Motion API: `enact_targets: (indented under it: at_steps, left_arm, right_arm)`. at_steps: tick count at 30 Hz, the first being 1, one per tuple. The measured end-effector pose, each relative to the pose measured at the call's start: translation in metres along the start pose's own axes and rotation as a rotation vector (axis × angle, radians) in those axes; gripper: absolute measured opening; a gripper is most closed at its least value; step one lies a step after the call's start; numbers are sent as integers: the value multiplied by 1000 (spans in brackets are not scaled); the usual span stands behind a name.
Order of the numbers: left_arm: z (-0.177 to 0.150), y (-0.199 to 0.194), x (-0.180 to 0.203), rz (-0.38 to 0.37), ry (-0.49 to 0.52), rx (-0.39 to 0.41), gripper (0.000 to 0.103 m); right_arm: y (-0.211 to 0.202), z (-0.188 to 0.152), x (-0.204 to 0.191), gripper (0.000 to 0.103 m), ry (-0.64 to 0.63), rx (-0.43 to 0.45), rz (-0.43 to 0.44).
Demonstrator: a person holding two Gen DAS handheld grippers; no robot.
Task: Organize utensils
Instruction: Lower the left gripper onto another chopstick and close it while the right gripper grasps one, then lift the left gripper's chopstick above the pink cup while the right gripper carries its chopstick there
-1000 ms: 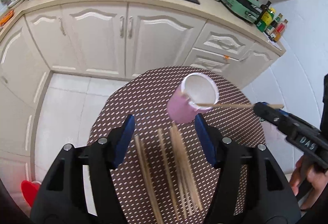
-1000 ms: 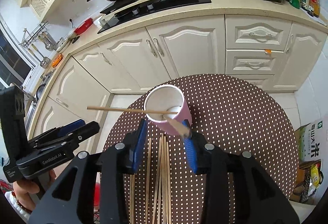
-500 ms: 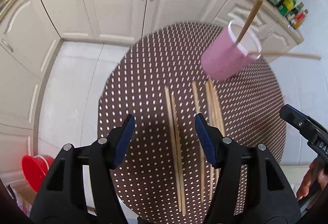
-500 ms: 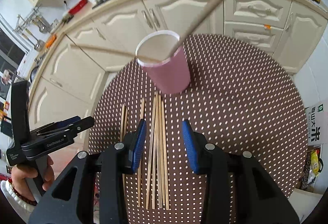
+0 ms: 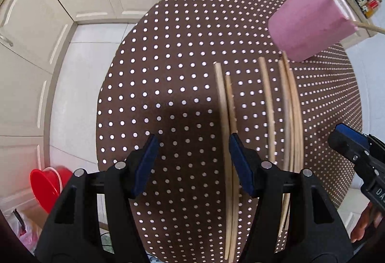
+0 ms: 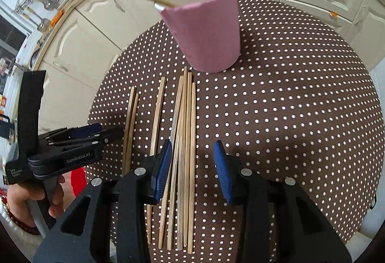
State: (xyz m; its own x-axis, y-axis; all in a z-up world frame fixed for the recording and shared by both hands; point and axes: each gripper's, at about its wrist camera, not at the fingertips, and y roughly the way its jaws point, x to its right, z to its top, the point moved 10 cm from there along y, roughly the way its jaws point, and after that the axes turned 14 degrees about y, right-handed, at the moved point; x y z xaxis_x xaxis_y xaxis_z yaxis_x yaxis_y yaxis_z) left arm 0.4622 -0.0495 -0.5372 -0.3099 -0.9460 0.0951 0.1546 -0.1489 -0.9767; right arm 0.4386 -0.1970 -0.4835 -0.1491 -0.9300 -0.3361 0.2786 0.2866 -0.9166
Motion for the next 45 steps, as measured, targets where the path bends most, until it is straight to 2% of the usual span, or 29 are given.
enact_targets:
  at_steps: [11,16,22,23,25,26,32,36,40,45]
  left_arm:
    - [16,10,-1,49,72,7,62]
    - [23,16,9,120,142,-8,62]
    - [29,15,9,119,142,-7,60]
    - [30,15,9,120,144,-7,59]
    - [32,15,9,118,152,-3,49]
    - [33,13,9,119,154,2,39]
    - [34,8,-2,88,99,10,13]
    - [33,7,-4,51,75,18,6]
    - [28,-4,-6,-5,14,49,6]
    - [26,-33,-8,-31,19,112,6]
  right_arm:
    - [27,8,1,20,-31,-42,-34]
    - [38,8,-4,16,-61,-60,-56]
    - [48,13,-11,14,-87,-84,-77]
    - [51,17,-16,13,-94,-85,-89]
    - [54,20,-19,7,-116,-88,-114]
    - [55,24,-17,6,-122,-90,-119]
    - [57,28,-16,4,-89,-115,-90]
    - [51,28,-14,4,-66,-122,-55]
    - [38,27,-19,4,-80,-103,-39]
    - [11,30,-31,4,-90,-46,-5]
